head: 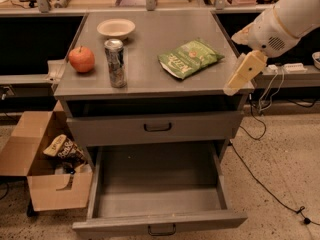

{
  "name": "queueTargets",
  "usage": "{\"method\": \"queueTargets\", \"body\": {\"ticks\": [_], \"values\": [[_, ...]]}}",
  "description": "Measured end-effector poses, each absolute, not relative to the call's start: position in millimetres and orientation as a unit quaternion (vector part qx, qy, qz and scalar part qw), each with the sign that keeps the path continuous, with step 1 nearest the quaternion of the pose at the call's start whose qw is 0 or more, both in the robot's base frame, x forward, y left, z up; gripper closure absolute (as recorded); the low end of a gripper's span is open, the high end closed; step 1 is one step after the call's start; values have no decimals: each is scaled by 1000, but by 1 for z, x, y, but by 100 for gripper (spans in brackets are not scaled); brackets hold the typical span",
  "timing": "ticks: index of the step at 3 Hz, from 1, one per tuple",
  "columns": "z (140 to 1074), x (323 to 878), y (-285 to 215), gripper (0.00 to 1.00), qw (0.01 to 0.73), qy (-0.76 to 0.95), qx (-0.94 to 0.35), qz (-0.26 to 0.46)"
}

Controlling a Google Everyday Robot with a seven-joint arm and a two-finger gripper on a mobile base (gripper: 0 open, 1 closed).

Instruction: Place green jalapeno chip bag into middle drawer

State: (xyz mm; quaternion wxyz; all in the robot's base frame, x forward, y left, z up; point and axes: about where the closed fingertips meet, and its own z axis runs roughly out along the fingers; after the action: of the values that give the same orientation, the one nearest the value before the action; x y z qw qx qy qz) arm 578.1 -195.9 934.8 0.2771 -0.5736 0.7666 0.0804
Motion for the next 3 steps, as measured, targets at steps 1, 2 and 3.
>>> {"method": "queueTargets", "body": {"ticks": [1,2,3], "values": [[897,629,-190,0,315,768,-543,125],[897,629,-190,0,315,768,-543,125],[894,649,-193,0,319,762,-551,116]]}}
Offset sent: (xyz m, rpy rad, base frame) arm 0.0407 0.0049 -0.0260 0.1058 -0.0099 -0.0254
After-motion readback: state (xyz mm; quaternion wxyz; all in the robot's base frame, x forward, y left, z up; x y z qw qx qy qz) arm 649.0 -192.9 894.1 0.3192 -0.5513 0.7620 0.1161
